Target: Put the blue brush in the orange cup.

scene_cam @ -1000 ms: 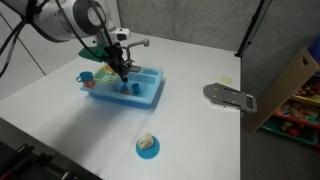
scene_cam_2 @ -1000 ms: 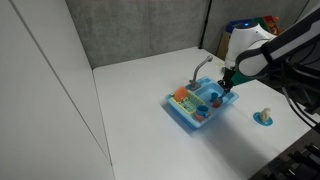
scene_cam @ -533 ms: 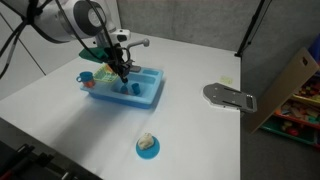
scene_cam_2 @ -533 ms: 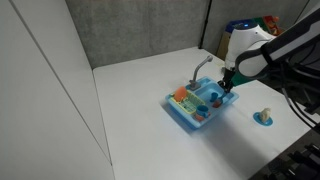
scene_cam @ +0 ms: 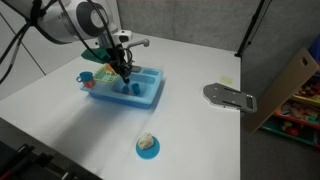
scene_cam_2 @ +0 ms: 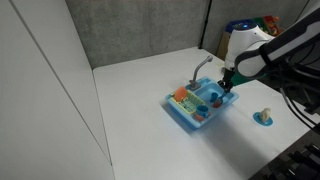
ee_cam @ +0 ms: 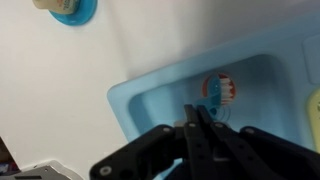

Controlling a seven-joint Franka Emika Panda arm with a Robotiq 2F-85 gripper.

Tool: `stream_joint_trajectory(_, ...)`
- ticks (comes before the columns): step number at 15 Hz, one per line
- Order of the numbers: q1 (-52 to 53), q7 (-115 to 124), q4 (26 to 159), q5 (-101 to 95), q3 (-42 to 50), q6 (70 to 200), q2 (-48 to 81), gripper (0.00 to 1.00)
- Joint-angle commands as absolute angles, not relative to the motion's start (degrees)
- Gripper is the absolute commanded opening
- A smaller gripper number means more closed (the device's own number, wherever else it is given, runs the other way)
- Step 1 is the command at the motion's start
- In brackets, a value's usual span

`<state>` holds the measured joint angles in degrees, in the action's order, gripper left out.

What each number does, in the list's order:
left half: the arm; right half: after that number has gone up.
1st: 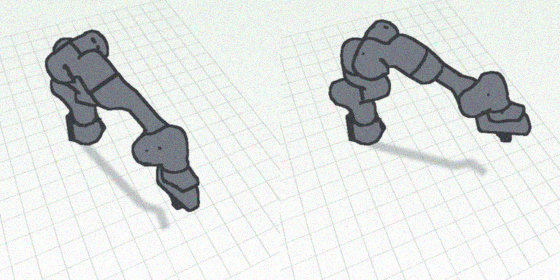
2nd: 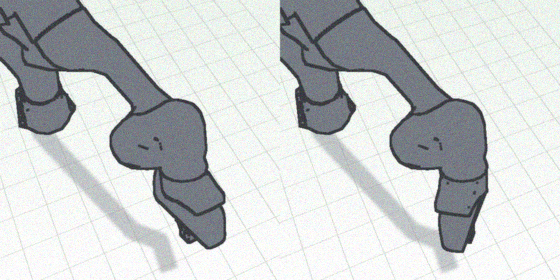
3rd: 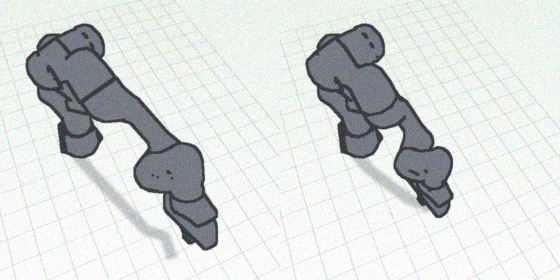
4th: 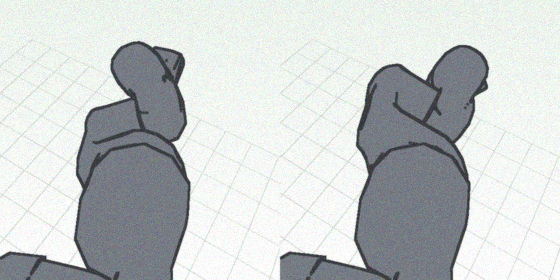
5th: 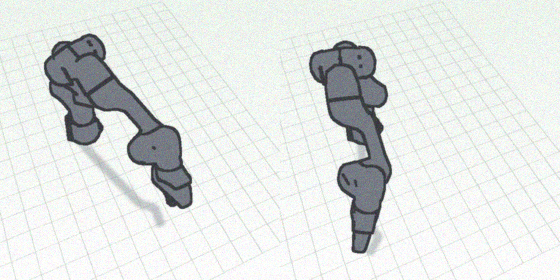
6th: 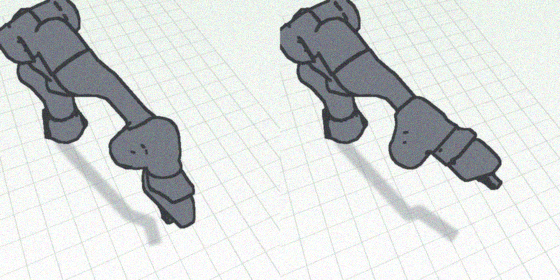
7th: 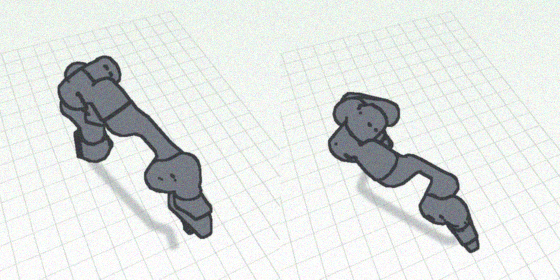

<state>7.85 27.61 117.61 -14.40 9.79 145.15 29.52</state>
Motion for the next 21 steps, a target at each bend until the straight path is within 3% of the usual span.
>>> stream_joint_trajectory(1,8.77,28.49,115.30,-14.35,10.63,144.71,30.99,0.03)
stream_joint_trajectory(17,9.43,28.59,114.92,-14.64,11.07,144.99,32.00,0.04)
stream_joint_trajectory(18,9.44,28.57,114.97,-14.61,11.07,145.00,31.95,0.06)
stream_joint_trajectory(19,9.44,28.53,115.05,-14.59,11.06,145.05,31.86,0.25)
stream_joint_trajectory(21,9.44,28.44,115.31,-14.57,11.02,145.19,31.61,0.36)
